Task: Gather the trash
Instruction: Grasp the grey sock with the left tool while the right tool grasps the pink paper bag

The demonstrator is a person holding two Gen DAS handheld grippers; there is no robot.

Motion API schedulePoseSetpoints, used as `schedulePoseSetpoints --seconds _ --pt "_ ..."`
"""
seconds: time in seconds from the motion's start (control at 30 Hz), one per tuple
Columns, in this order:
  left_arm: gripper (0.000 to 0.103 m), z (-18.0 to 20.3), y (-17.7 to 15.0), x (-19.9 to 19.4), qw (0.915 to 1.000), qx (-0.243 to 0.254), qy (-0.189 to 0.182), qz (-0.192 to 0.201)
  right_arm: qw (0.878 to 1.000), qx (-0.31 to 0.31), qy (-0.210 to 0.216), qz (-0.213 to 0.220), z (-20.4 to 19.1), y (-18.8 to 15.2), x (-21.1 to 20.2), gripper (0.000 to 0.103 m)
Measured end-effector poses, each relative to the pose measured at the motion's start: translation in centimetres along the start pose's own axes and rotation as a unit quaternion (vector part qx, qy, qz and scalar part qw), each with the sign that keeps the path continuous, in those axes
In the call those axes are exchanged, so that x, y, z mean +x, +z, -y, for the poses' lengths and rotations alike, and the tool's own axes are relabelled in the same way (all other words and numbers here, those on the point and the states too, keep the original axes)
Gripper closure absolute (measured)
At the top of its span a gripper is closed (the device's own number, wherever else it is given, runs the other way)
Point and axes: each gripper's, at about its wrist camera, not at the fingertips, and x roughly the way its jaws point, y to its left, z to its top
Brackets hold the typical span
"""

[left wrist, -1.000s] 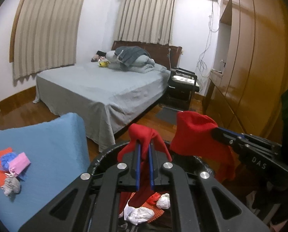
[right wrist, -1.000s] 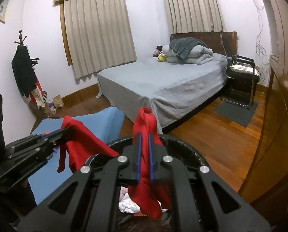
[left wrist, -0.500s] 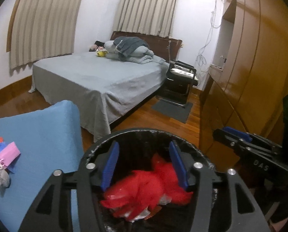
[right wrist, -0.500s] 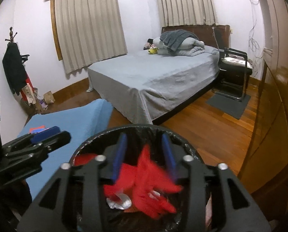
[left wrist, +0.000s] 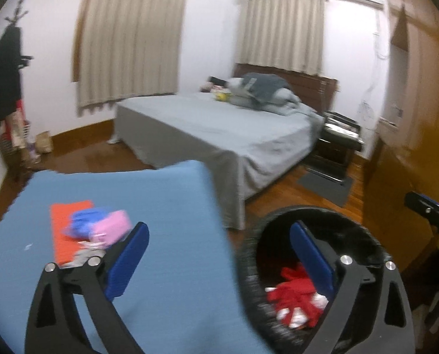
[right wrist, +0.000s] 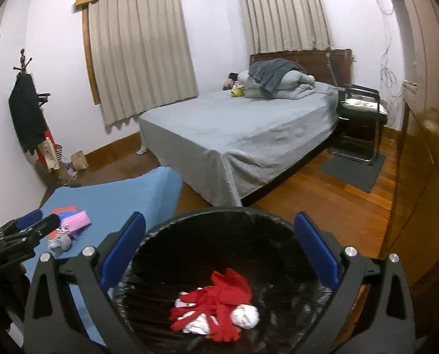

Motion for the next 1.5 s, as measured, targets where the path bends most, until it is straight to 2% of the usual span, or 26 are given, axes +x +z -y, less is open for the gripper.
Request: schedulePoseSetpoints --seconds 0.27,0.4,0.5,0.77,1.03,1.1,1.17,1.23,1.5 --pt "0.007 -8.6 -2.3 -1.3 0.9945 -0.039 0.097 -0.005 0.999 -0.018 0.041 -0.018 -5.6 -0.3 3.6 0.005" --pt "0.007 -12.0 -3.5 -0.2 0.9898 -0.059 0.129 -0.017 0.997 -0.028 0.061 -0.027 -8.7 -1.0 5.8 0.005" --pt "0.008 -13.9 -4.5 0.9 0.9873 -0.074 0.138 -0.029 0.996 -0.039 0.072 -0.037 -10.8 -1.4 7.4 0.005" --pt "0.013 -16.3 -6.2 4.7 0.9835 -0.1 0.136 -0.065 0.992 -0.058 0.091 -0.061 -14.7 -2.0 11.3 0.005" --pt "0.02 -16.7 -7.5 8.0 0.9813 -0.11 0.124 -0.098 0.99 -0.075 0.094 -0.073 -16.0 -2.1 13.3 0.005" --pt "0.026 -16.8 -7.7 8.6 0.9802 -0.112 0.123 -0.107 0.99 -0.074 0.092 -0.077 -15.9 -2.3 13.7 0.005" --pt "0.043 -16.8 -7.7 9.2 0.9783 -0.118 0.121 -0.12 0.99 -0.074 0.091 -0.08 -15.9 -2.5 13.8 0.005" --pt "0.052 -16.8 -7.7 9.6 0.9781 -0.123 0.111 -0.126 0.989 -0.076 0.093 -0.084 -16.1 -2.7 14.2 0.005" --pt "0.055 -16.0 -7.6 6.7 0.9822 -0.112 0.111 -0.102 0.987 -0.086 0.105 -0.083 -17.6 -2.8 14.3 0.005"
